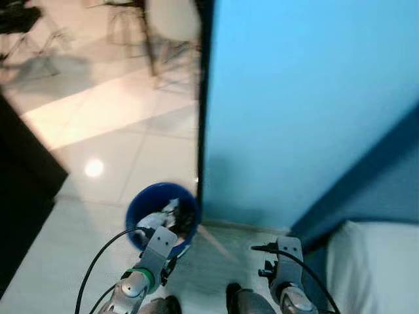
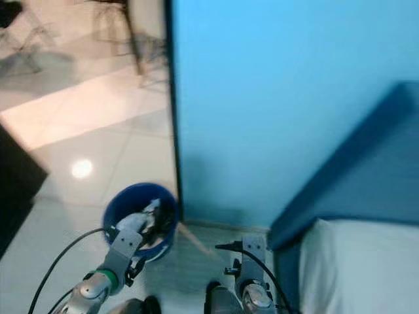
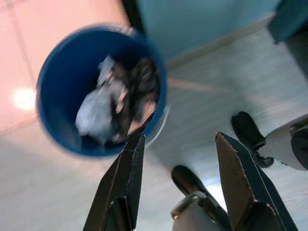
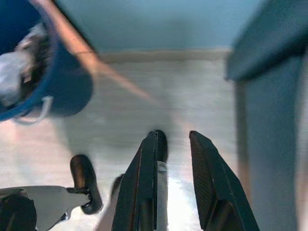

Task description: Clean up the room

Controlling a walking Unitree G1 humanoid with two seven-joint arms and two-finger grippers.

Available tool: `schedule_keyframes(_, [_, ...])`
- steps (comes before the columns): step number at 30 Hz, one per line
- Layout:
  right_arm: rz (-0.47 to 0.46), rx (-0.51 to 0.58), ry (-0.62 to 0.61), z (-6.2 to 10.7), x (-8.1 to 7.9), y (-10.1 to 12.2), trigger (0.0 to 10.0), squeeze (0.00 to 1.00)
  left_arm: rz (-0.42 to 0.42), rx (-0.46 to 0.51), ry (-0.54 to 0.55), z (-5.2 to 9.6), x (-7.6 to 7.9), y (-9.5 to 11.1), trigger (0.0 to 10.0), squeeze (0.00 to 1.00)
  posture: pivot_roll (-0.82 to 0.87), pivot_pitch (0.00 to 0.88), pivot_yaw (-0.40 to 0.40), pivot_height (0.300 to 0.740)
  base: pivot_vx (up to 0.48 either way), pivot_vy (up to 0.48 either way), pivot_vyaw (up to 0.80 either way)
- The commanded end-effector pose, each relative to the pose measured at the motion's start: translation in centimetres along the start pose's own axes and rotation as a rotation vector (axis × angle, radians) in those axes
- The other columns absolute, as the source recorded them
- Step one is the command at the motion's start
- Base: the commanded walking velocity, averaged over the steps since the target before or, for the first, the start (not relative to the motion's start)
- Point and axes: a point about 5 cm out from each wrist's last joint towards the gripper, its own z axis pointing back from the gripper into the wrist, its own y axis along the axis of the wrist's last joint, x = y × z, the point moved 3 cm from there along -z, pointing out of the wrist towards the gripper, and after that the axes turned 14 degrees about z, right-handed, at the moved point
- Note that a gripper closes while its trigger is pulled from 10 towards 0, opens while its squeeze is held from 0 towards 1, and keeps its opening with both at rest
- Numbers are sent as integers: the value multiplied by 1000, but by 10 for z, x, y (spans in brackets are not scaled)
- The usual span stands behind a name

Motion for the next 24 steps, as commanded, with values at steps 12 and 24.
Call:
schedule_keyframes(12, [22,-50,26,2,-1,-11,10000,0,8,-4,9,-2,2,-2,10000,0,45,47,63,740,0,0,-800])
schedule_keyframes(24, [34,-57,40,3,-2,-13,10000,0,5,-1,-2,-3,5,-1,10000,0,44,52,60,740,0,0,-800])
